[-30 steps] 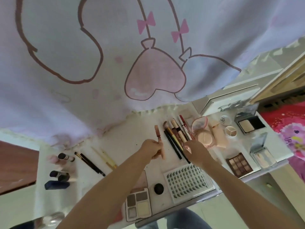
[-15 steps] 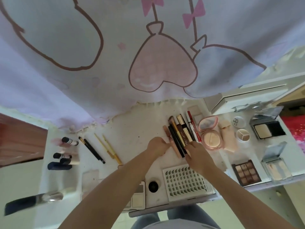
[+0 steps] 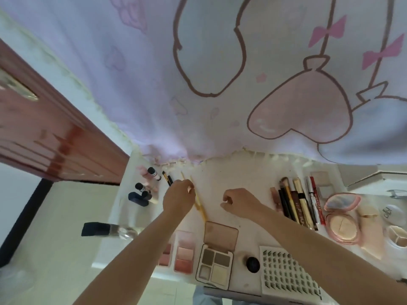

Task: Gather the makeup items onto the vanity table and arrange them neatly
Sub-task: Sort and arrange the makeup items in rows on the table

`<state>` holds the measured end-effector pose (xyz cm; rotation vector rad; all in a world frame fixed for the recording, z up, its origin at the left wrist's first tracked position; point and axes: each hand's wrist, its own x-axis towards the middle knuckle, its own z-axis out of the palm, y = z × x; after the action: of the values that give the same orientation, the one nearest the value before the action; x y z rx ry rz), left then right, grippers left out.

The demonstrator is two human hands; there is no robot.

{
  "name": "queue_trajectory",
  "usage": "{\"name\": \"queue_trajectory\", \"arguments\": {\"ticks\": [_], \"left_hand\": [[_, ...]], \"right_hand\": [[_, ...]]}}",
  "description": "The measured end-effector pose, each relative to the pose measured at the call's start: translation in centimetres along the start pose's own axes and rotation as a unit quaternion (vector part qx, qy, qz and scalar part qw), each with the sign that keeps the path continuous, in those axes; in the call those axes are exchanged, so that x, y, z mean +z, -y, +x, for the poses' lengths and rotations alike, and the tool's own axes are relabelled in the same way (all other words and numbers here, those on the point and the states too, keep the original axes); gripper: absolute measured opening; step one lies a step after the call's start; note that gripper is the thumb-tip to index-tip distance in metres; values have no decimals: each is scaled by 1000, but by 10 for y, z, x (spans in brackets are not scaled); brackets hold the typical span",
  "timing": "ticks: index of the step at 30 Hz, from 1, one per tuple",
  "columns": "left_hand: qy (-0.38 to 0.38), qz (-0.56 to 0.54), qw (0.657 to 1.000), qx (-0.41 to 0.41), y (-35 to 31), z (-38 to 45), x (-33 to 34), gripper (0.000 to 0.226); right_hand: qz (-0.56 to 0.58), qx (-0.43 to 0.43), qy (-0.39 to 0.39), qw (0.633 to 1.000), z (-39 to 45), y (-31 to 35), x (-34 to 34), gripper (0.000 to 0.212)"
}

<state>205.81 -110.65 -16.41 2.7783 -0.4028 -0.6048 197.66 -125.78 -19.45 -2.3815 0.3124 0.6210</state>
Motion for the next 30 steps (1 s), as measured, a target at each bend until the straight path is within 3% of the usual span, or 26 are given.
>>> {"name": "queue_trajectory", "arguments": {"ticks": [6, 12, 17, 22, 26, 30], "left_hand": [[-52, 7, 999, -2, 47, -15, -17, 26], [-53, -7, 999, -5, 73, -26, -17, 29], [-42, -7, 999, -13, 81, -29, -19, 30], [-6, 4, 1000, -3, 78, -26, -16, 30], [33, 39, 998, 25, 70, -16, -6, 30], [96, 65, 988, 107, 45, 6, 19, 40]], "right_hand": [[-72, 29, 98, 992, 51, 55, 22, 34], [-61, 57, -5, 997, 66, 69, 46, 33], [-101, 65, -28, 992, 81, 86, 47, 5], [-133, 119, -46, 983, 82, 84, 42, 31], [-115, 72, -38, 990, 75, 75, 20, 28], [-184, -63, -78, 978, 46, 41, -19, 18]]}}
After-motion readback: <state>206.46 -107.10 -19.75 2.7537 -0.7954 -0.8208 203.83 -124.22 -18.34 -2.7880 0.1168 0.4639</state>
